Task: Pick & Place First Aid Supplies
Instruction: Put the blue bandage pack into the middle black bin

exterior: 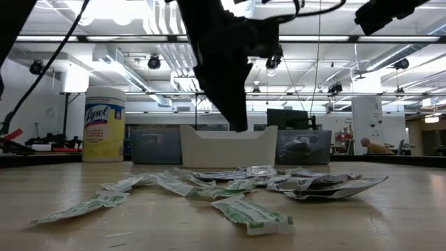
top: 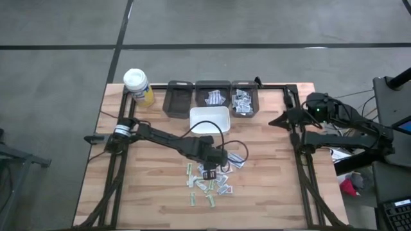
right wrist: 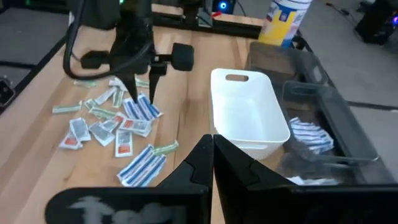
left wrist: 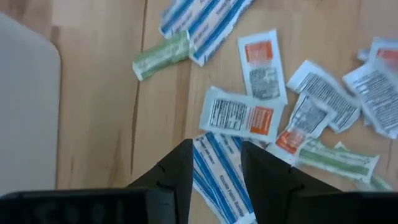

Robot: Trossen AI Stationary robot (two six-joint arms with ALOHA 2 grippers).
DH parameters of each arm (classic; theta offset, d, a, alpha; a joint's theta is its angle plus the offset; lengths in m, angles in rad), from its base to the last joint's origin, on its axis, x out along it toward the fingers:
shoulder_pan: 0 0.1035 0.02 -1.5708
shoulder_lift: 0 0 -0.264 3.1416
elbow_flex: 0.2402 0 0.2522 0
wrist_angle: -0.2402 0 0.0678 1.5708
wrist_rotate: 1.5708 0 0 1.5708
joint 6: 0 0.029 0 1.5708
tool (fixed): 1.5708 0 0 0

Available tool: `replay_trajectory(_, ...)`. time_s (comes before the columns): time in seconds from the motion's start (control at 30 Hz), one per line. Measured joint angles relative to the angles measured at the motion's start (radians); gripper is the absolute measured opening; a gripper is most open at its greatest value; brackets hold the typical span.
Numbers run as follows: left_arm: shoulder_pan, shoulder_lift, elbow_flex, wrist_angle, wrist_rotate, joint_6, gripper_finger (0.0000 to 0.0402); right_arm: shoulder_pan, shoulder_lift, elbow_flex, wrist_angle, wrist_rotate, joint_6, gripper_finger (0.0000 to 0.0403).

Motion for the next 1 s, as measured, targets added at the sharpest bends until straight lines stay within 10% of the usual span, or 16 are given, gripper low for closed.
replay_trajectory(1.0, 0.050, 0.000, -0.168, 0.193, 0.071, 0.085, 0.0128, 0.001, -0.092, -0.104, 0.076, -0.048, 0.085, 0.0008)
